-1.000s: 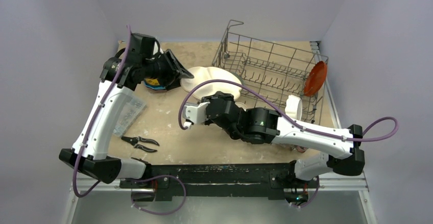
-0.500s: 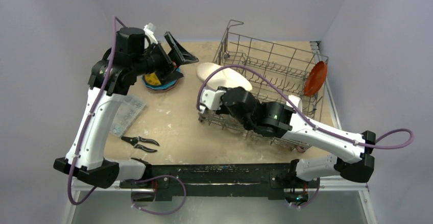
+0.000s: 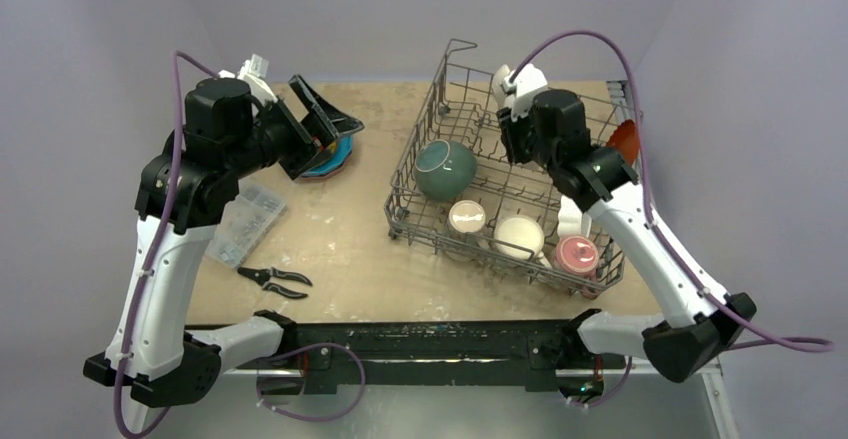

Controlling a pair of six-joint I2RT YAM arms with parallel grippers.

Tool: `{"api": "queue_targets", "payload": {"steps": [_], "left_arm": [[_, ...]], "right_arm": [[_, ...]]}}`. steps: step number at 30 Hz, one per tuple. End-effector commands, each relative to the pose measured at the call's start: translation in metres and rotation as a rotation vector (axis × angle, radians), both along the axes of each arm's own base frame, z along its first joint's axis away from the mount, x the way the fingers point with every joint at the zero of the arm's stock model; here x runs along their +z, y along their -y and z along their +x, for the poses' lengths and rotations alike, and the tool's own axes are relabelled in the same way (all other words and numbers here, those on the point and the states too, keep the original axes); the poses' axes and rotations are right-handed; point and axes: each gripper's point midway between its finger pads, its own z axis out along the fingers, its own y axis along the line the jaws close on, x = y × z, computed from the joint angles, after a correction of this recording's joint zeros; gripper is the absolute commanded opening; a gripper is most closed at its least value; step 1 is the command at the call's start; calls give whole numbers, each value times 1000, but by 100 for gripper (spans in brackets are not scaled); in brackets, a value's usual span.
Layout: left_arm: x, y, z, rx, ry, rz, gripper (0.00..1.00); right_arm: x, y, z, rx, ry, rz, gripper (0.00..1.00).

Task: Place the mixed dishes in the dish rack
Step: Insert the plate into the dish rack.

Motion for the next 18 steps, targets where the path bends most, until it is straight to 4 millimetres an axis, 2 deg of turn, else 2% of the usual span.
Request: {"api": "queue_targets", "payload": {"steps": [1, 5, 7, 9, 14, 18], "left_arm": [[-9, -1, -4, 11, -36, -4, 94], [-14, -3, -12, 9, -59, -2, 93], [-18, -6, -16, 14, -66, 11, 92], [-20, -9, -21, 17, -72, 23, 92], [-24, -14, -28, 19, -82, 40, 92], [-27, -13, -24, 10, -76, 60, 92]], "right_arm": [[102, -12, 38, -43, 179, 462, 0], [101, -1, 70, -133, 88, 646, 0], [91, 4, 86, -161, 29, 719, 0], [85, 3, 99, -177, -38, 812, 0], [76, -1, 128, -220, -125, 908, 0], [65, -13, 145, -247, -215, 973, 0]]}}
